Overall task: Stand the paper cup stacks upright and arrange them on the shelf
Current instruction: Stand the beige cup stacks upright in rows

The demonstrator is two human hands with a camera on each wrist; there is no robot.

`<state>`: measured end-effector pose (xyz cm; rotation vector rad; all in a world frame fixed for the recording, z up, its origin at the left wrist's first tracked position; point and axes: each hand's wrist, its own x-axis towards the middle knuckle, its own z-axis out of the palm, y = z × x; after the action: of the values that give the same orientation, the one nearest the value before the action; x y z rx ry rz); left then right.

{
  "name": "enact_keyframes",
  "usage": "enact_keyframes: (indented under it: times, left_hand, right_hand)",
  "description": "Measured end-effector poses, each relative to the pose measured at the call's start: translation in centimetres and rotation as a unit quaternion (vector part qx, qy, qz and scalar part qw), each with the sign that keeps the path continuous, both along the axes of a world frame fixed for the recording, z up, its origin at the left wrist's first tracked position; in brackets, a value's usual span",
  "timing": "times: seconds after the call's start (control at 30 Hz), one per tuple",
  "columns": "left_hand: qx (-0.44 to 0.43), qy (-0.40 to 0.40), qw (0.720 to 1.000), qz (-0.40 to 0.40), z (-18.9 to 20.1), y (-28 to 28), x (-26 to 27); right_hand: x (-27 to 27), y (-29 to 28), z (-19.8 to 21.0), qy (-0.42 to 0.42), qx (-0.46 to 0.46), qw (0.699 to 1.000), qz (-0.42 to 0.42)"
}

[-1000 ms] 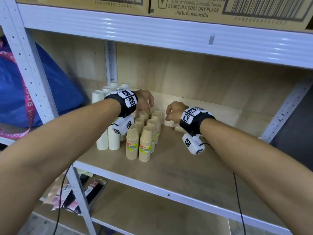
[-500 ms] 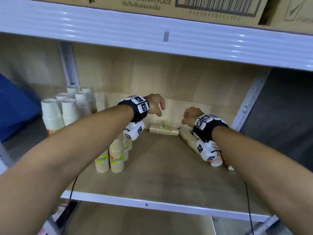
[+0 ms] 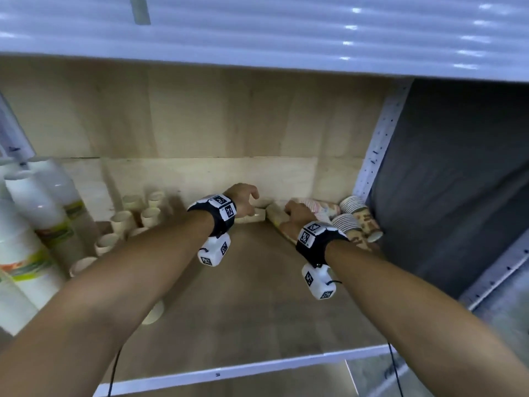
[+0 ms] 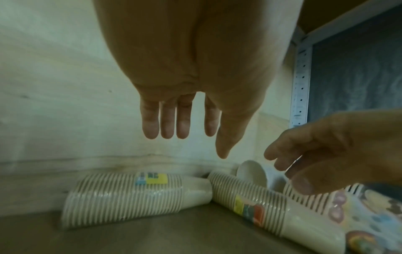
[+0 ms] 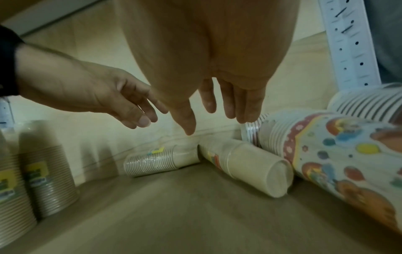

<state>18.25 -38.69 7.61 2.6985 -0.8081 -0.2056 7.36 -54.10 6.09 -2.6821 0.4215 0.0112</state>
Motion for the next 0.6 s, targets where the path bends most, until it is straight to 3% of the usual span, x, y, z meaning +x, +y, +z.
enact_keyframes:
  times: [0.17,0.6]
  left_hand:
    - [0.026,0.003,0.999,0.037,-2.3,-0.7,1.9]
    - [0.096,-0.068,0.993,0.030,-5.9,-0.4,4.3]
  right_hand:
    - [1.0,-0.6,-1.7,0.018,0.047,0.999,-0.019]
    - [1.7,-1.3,-3.6,0.006,-0.012,1.000,-0.015]
